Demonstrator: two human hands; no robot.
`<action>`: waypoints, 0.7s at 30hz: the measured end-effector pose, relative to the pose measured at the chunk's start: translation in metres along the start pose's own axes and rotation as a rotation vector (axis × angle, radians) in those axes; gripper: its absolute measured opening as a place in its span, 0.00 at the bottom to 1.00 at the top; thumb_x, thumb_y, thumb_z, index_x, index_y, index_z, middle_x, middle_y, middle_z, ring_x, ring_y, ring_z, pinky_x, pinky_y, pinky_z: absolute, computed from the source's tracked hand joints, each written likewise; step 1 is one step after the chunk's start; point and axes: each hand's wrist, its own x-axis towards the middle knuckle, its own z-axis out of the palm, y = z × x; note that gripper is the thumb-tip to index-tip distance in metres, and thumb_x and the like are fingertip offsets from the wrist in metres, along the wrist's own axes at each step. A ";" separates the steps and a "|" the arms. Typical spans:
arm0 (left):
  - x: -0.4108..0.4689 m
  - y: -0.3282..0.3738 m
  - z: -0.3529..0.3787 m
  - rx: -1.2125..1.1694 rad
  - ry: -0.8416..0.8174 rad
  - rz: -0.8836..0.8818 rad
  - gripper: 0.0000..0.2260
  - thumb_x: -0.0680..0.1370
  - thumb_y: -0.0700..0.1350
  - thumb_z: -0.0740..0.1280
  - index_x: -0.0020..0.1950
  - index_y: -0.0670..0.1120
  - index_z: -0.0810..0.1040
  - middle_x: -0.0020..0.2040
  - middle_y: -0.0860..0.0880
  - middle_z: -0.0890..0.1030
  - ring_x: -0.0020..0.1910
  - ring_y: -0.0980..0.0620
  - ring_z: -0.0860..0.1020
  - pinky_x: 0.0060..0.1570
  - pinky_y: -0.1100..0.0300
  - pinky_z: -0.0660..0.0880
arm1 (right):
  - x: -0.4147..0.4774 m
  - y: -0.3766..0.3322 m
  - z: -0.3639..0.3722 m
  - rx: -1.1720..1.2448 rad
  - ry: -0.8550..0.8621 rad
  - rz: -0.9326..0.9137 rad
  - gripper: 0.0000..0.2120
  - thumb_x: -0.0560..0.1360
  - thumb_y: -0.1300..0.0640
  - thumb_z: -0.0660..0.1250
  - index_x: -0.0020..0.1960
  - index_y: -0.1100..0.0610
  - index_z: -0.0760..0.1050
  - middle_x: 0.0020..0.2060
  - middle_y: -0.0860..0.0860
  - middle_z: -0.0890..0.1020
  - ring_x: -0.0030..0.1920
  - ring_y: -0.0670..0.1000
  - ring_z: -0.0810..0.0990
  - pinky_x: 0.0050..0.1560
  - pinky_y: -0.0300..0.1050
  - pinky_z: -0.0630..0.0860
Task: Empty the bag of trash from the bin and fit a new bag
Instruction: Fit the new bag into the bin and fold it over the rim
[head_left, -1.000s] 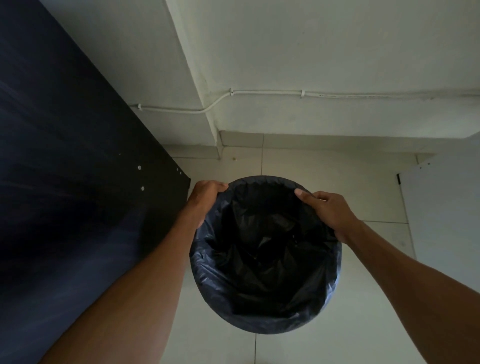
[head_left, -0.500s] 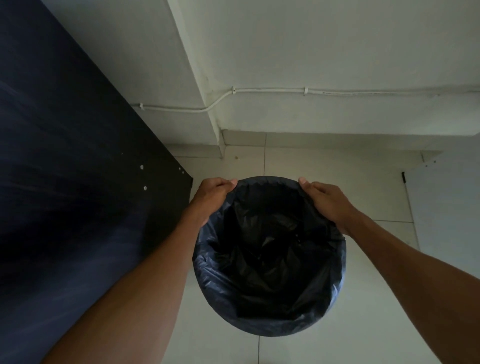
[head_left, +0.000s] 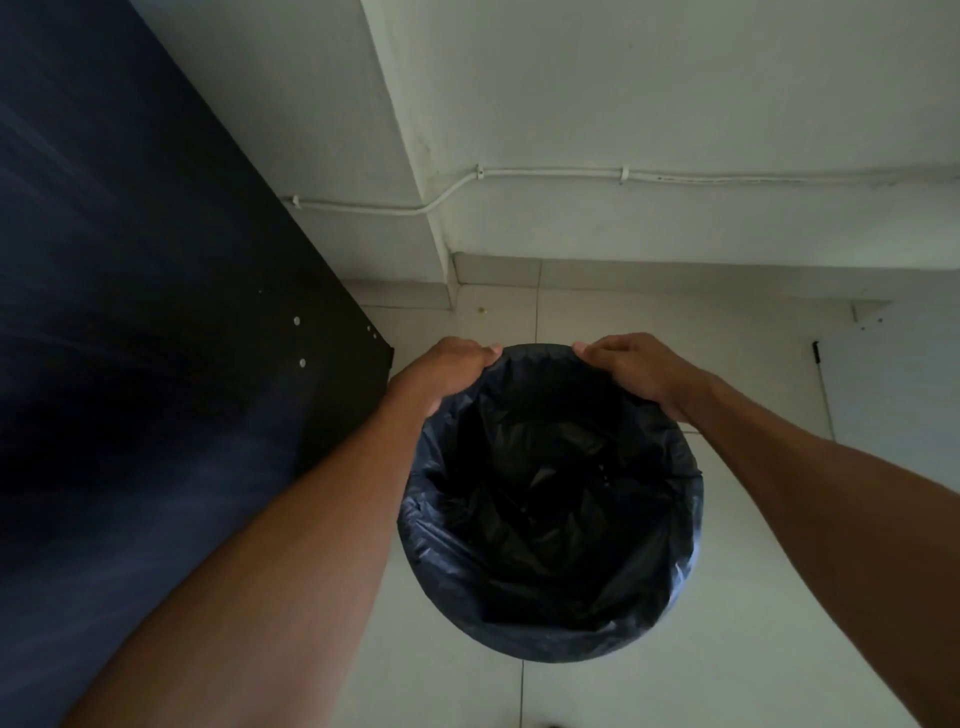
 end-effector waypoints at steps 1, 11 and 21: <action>0.002 0.001 0.003 -0.005 0.009 0.005 0.25 0.81 0.56 0.62 0.72 0.41 0.71 0.70 0.42 0.73 0.66 0.43 0.73 0.69 0.49 0.68 | 0.000 0.000 0.001 -0.014 -0.002 -0.002 0.18 0.75 0.42 0.68 0.52 0.55 0.84 0.51 0.53 0.84 0.53 0.54 0.81 0.62 0.54 0.76; -0.017 -0.032 0.008 -0.211 0.275 0.068 0.23 0.73 0.65 0.66 0.55 0.47 0.78 0.54 0.45 0.81 0.53 0.46 0.80 0.58 0.46 0.77 | -0.017 0.025 -0.006 -0.011 0.204 -0.011 0.24 0.72 0.33 0.66 0.49 0.53 0.83 0.49 0.52 0.83 0.51 0.54 0.81 0.59 0.53 0.76; -0.078 -0.119 0.023 -0.798 0.333 -0.119 0.09 0.75 0.44 0.72 0.54 0.47 0.80 0.54 0.42 0.83 0.53 0.42 0.82 0.57 0.46 0.78 | -0.104 0.113 0.009 0.485 0.304 0.283 0.20 0.75 0.39 0.67 0.52 0.56 0.82 0.48 0.53 0.85 0.51 0.56 0.83 0.53 0.52 0.78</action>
